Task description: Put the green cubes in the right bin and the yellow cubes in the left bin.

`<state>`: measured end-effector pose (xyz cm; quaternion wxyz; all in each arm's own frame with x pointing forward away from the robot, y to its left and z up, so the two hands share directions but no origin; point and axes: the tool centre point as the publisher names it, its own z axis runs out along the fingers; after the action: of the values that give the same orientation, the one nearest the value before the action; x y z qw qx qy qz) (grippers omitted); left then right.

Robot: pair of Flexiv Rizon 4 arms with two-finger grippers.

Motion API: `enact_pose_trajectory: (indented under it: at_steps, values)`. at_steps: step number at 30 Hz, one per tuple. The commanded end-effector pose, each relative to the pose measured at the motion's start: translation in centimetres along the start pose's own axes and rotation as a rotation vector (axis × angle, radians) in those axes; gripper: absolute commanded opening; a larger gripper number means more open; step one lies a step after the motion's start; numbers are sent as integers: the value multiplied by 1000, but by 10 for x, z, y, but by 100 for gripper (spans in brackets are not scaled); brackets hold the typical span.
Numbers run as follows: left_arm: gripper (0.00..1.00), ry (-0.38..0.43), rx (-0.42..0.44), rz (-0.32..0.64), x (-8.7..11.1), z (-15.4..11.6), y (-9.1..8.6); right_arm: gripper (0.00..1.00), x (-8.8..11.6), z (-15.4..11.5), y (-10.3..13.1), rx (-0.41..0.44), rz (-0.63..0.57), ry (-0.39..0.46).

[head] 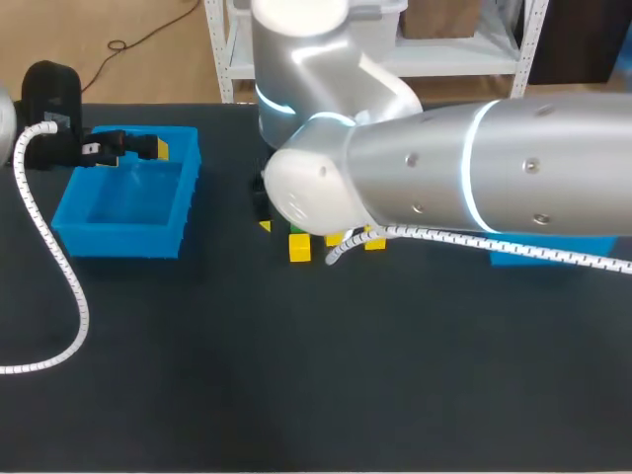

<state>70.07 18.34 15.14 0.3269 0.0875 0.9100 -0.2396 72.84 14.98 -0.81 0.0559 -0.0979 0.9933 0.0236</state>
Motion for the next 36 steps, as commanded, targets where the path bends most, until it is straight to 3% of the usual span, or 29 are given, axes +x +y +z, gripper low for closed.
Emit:
enact_pose_trajectory:
  at_steps: [1, 2, 15, 21, 29, 36]
  values:
    - [100, -6, 7, 1, 1, 0, 1, 18, -2, 2, -1, 4, 5, -1]
    - [100, -6, 7, 1, 1, 0, 1, 0, -2, 2, -1, 5, 6, -3]
    - [100, -6, 7, 1, 1, 0, 1, 0, -5, -3, -3, -37, 0, -52]
    - [100, -6, 7, 1, 1, 0, 1, 0, -14, -54, -13, -113, -49, -189]
    - [100, -6, 7, 1, 1, 0, 1, 0, -23, -128, -89, -212, 19, -377]
    - [100, -6, 7, 1, 1, 0, 1, 0, -21, -173, -185, -215, 186, -537]
